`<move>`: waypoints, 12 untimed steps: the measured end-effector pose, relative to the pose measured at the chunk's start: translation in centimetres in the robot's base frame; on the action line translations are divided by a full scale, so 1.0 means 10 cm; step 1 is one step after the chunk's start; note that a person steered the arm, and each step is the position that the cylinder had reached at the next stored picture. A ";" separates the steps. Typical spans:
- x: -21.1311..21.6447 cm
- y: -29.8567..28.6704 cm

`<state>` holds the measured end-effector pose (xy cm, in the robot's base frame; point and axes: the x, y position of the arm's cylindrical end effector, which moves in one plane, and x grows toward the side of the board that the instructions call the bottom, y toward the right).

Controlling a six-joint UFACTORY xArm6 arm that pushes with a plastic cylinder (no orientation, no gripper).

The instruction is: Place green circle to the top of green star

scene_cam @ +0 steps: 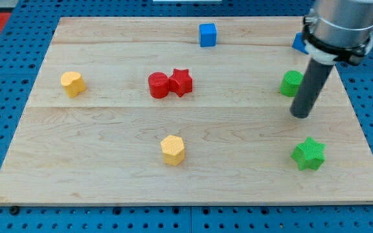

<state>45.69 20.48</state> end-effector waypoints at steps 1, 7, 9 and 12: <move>-0.37 0.26; -0.15 -0.13; 0.16 -0.14; 0.20 -0.19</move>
<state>47.71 18.60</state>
